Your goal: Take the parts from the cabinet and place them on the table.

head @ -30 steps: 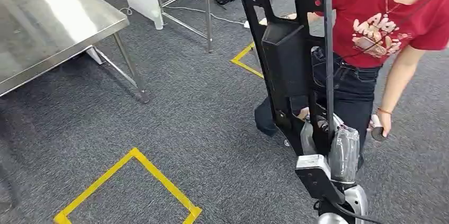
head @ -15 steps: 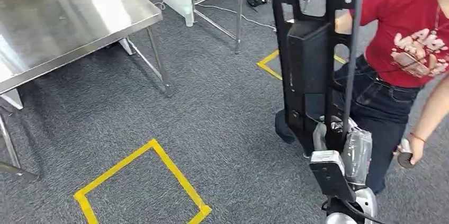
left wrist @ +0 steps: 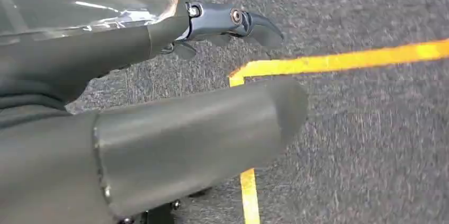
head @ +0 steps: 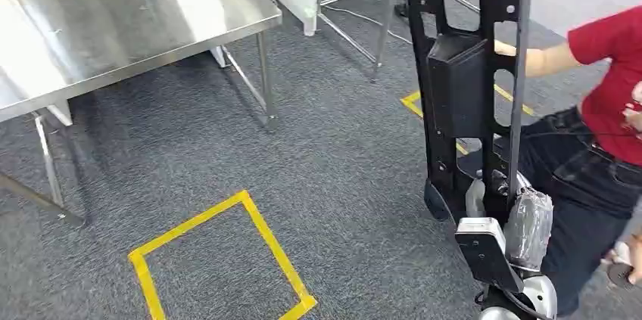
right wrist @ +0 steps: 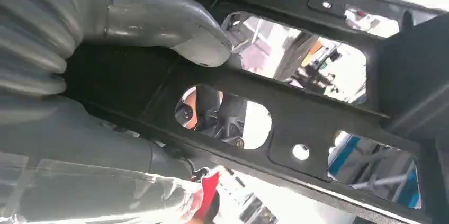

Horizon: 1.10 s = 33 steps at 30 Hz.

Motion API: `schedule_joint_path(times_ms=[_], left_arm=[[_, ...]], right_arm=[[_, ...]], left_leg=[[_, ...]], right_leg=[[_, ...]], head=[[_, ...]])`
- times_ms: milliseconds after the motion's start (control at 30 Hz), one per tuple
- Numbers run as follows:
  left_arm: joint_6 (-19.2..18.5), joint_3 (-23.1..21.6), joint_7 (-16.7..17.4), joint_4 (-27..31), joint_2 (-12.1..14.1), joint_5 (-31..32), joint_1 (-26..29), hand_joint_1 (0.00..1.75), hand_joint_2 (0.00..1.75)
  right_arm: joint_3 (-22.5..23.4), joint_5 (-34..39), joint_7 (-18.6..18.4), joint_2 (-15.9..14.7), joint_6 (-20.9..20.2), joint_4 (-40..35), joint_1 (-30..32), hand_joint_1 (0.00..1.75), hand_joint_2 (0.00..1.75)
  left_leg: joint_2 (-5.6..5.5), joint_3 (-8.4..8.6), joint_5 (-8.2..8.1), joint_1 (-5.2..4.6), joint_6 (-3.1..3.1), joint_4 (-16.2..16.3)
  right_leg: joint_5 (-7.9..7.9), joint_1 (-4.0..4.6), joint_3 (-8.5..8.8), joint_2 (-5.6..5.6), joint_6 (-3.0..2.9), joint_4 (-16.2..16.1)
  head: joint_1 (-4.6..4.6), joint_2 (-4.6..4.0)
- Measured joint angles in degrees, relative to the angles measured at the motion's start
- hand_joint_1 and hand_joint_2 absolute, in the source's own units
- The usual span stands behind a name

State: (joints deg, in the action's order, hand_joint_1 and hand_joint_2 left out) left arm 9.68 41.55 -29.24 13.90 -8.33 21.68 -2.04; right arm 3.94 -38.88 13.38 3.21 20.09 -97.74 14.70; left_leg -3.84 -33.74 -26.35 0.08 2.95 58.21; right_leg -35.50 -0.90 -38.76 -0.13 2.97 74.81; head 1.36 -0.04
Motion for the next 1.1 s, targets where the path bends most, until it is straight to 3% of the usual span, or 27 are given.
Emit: schedule_joint_path(times_ms=[33, 67, 100, 133, 167, 200, 267, 300, 333, 367, 400, 433, 467, 500, 600, 633, 667, 700, 767, 800, 833, 900, 933, 967, 1000, 1033, 1100], left_arm=[[0.0, 0.0, 0.0, 0.04, 0.0, 0.0, -0.01, 0.0, 0.0], [-0.02, 0.02, 0.0, 0.04, 0.0, 0.0, -0.02, 0.0, 0.0], [-0.37, 0.09, 0.0, 0.04, -0.07, -0.02, -0.12, 0.0, 0.0], [-1.44, 0.28, -0.13, 0.04, -0.13, -0.13, 0.01, 0.0, 0.0], [-2.12, 0.63, -0.54, 0.07, -0.15, -0.39, 0.07, 0.0, 0.0], [-2.23, 0.81, -0.72, 0.09, -0.15, -0.46, -0.16, 0.0, 0.0], [-2.47, 0.92, -0.85, 0.13, -0.15, -0.52, -0.41, 0.0, 0.0], [-2.56, 0.92, -0.87, 0.13, -0.2, -0.55, -0.38, 0.0, 0.0], [-2.58, 0.94, -0.9, 0.13, -0.22, -0.55, -0.34, 0.0, 0.0], [-2.6, 0.96, -0.9, 0.18, -0.2, -0.61, -0.35, 0.0, 0.0], [-2.6, 0.98, -0.92, 0.24, -0.17, -0.61, -0.38, 0.0, 0.0], [-2.62, 1.0, -0.94, 0.28, -0.13, -0.61, -0.43, 0.0, 0.0], [-2.64, 1.01, -0.94, 0.39, -0.13, -0.61, -0.59, 0.0, 0.0], [-2.71, 1.01, -0.94, 0.42, -0.15, -0.61, -0.86, 0.0, 0.0], [-2.73, 1.05, -1.05, 0.52, -0.2, -0.61, -0.73, 0.0, 0.0], [-2.73, 1.09, -1.05, 0.52, -0.24, -0.61, -0.7, 0.0, 0.0], [-2.73, 1.18, -1.07, 0.57, -0.39, -0.61, -0.76, 0.0, 0.0], [-2.73, 1.31, -1.07, 0.59, -0.28, -0.61, -0.93, 0.0, 0.0], [-2.75, 1.33, -1.09, 0.63, -0.33, -0.61, -1.0, 0.0, 0.0], [-2.8, 1.36, -1.09, 0.63, -0.35, -0.61, -0.94, 0.0, 0.0], [-2.8, 1.38, -1.09, 0.63, -0.42, -0.61, -0.87, 0.0, 0.0], [-2.8, 1.44, -1.09, 0.63, -0.5, -0.59, -0.86, 0.0, 0.0], [-2.8, 1.51, -1.14, 0.66, -0.57, -0.57, -0.88, 0.0, 0.0], [-2.8, 1.6, -1.2, 0.7, -0.61, -0.44, -0.88, 0.0, 0.0], [-2.8, 1.71, -1.22, 0.77, -0.59, -0.24, -0.88, 0.0, 0.0], [-2.93, 1.77, -1.25, 0.87, -0.61, -0.17, -0.82, 0.0, 0.0], [-3.37, 1.86, -1.29, 1.01, -0.68, -0.15, -0.52, 0.0, 0.0]], right_arm=[[0.44, 0.13, 0.0, 0.0, 0.0, 0.02, -0.03, 1.71, 1.75], [0.68, 0.2, 0.0, 0.0, 0.0, 0.02, -0.05, 1.71, 1.75], [1.07, 0.31, 0.09, 0.04, 0.04, 0.02, 0.14, 1.71, 1.75], [1.79, 1.2, 0.74, 0.2, 0.11, -0.04, 0.33, 1.71, 1.75], [2.29, 3.16, 2.33, 1.31, 0.11, -0.89, 0.82, 1.71, 1.75], [2.62, 3.93, 3.06, 1.75, 0.13, -1.44, 1.39, 1.71, 1.75], [3.39, 4.43, 3.61, 2.51, 0.15, -2.19, 2.35, 1.71, 1.75], [3.63, 4.46, 3.69, 2.67, 0.15, -2.25, 2.49, 1.71, 1.75], [3.78, 4.46, 3.74, 2.82, 0.15, -2.25, 2.61, 1.71, 1.75], [3.85, 4.5, 3.8, 3.01, 0.13, -2.38, 2.76, 1.71, 1.75], [3.93, 4.57, 3.8, 3.21, 0.13, -2.56, 2.88, 1.71, 1.75], [4.04, 4.61, 3.87, 3.37, 0.13, -2.71, 2.89, 1.71, 1.75], [4.11, 4.66, 3.91, 3.45, 0.13, -2.91, 2.98, 1.71, 1.75], [4.28, 4.81, 3.96, 3.45, 0.13, -3.1, 3.16, 1.71, 1.75], [4.52, 4.81, 4.04, 3.72, 0.13, -3.48, 3.07, 1.71, 1.75], [4.52, 4.79, 4.04, 3.74, 0.13, -3.76, 3.07, 1.71, 1.75], [4.59, 4.81, 4.04, 3.74, 0.13, -3.87, 3.1, 1.71, 1.75], [4.68, 4.81, 4.11, 3.74, 0.15, -4.0, 3.24, 1.71, 1.75], [4.98, 4.76, 4.11, 3.69, 0.13, -4.0, 3.5, 1.71, 1.75], [5.0, 4.79, 4.11, 3.69, 0.13, -4.0, 3.57, 1.71, 1.75], [5.0, 4.79, 4.11, 3.72, 0.13, -4.0, 3.67, 1.71, 1.75], [5.07, 4.76, 4.15, 3.72, 0.13, -4.02, 3.68, 1.71, 1.75], [5.11, 4.57, 4.26, 3.78, 0.13, -4.24, 3.83, 1.71, 1.75], [5.18, 4.2, 4.43, 3.98, 0.09, -4.7, 4.11, 1.71, 1.75], [5.27, 3.93, 4.7, 4.39, -0.22, -5.11, 4.37, 1.71, 1.75], [5.44, 3.78, 4.85, 4.77, -0.44, -5.73, 4.63, 1.71, 1.75], [5.95, 3.47, 5.16, 5.42, -1.55, -7.06, 5.08, 1.71, 1.75]], left_leg=[[-1.28, 0.21, -0.01, -0.05, -0.02, 0.01], [-2.06, 0.34, -0.05, -0.05, -0.08, 0.01], [-3.58, 0.02, -0.22, -0.4, -0.48, 0.26], [-4.94, -0.32, 0.19, -0.05, -1.18, -0.13], [-1.61, -0.97, -1.28, -0.6, -1.88, 1.53], [1.36, -2.75, -3.62, -0.49, -2.24, 5.25], [3.34, -7.48, -7.79, -0.02, -2.76, 14.68], [3.48, -9.2, -8.44, 0.23, -3.0, 17.79], [3.65, -9.36, -7.52, 0.5, -3.19, 17.7], [3.86, -7.98, -5.46, 0.69, -3.3, 14.76], [4.47, -5.23, -2.88, 0.78, -3.31, 9.69], [5.92, -2.3, -0.86, 0.75, -3.13, 4.65], [8.79, 0.21, -0.41, 0.52, -2.8, 0.32], [8.07, 0.28, -0.42, 0.16, -2.46, 0.07], [6.06, -0.19, -0.4, -0.4, -1.62, -0.01], [5.32, 0.33, 0.16, 0.16, -0.92, -0.71], [4.88, 0.39, 0.36, 0.24, -0.55, -0.89], [4.32, 0.35, 0.47, 0.33, -0.21, -0.88], [2.9, 0.21, 0.48, 0.37, -0.14, -0.86], [2.18, 0.17, 0.48, 0.35, -0.14, -0.83], [1.31, 0.2, 0.49, 0.35, -0.15, -0.81], [-0.42, 0.39, 0.49, 0.5, -0.24, -0.75], [-1.35, 0.51, 0.45, 0.57, -0.39, -0.66], [-2.04, 0.43, 0.39, 0.58, -0.68, -0.5], [-2.86, 0.15, 0.23, 0.13, -1.28, -0.11], [-3.16, -0.08, 0.37, 0.17, -1.53, -0.19], [-4.05, -0.37, 0.85, 0.45, -2.31, -0.63]], right_leg=[[3.32, 0.0, 2.51, 0.5, 0.61, -6.47], [5.72, 0.0, 4.84, 1.69, 0.82, -11.92], [7.67, 0.16, 6.78, 5.18, -0.26, -16.95], [7.69, 0.47, 6.97, 3.54, -0.92, -16.79], [8.05, -0.42, 7.72, 1.77, -1.97, -17.71], [7.88, -0.48, 7.91, 0.86, -2.59, -17.71], [7.59, -0.22, 8.08, -0.91, -3.01, -17.71], [7.53, -0.2, 8.09, -1.62, -3.07, -17.7], [7.48, -0.2, 8.14, -2.36, -3.08, -17.7], [7.32, -0.22, 8.24, -3.01, -2.92, -17.68], [7.16, -0.26, 8.47, -3.63, -2.78, -17.68], [7.0, -0.26, 8.78, -4.11, -2.55, -17.68], [6.74, -0.08, 9.11, -4.71, -2.15, -17.7], [6.4, 0.76, 9.03, -5.25, -1.69, -17.53], [6.35, 0.48, 9.8, -7.06, -0.99, -17.98], [5.99, 0.6, 9.76, -6.59, -0.43, -17.68], [5.02, 0.15, 9.0, -3.33, -0.44, -16.21], [3.11, 0.08, 7.41, -1.32, -0.88, -12.66], [-0.48, 0.06, 2.83, -0.26, -1.22, -3.41], [-1.34, 0.07, 1.01, -0.13, -1.06, 0.02], [-1.07, 0.05, 0.22, -0.11, -0.67, 1.09], [2.4, -0.13, 2.95, 0.05, 0.63, -5.43], [5.02, -0.44, 5.72, 0.88, 1.29, -11.54], [6.67, -0.87, 7.86, 3.08, 1.6, -16.23], [6.56, -0.6, 7.97, 4.52, 0.84, -17.13], [6.63, -0.69, 7.89, 3.56, 0.28, -17.03], [6.83, -0.24, 8.1, 2.71, -0.46, -16.83]], head=[[0.0, 0.0], [0.02, 0.0], [-0.02, 0.0], [0.0, 0.0], [-0.11, 0.0], [-0.55, 0.0], [-0.5, 0.0], [-0.52, 0.0], [-0.52, 0.0], [-0.55, 0.0], [-0.52, 0.0], [-0.55, 0.0], [-0.52, 0.0], [-0.46, 0.0], [-0.35, 0.0], [-0.31, 0.0], [-0.29, 0.0], [-0.22, 0.0], [-0.07, 0.0], [-0.07, 0.0], [-0.07, 0.0], [-0.07, 0.0], [-0.04, 0.0], [-0.04, 0.0], [-0.02, 0.0], [-0.11, 0.0], [-0.09, 0.0]])
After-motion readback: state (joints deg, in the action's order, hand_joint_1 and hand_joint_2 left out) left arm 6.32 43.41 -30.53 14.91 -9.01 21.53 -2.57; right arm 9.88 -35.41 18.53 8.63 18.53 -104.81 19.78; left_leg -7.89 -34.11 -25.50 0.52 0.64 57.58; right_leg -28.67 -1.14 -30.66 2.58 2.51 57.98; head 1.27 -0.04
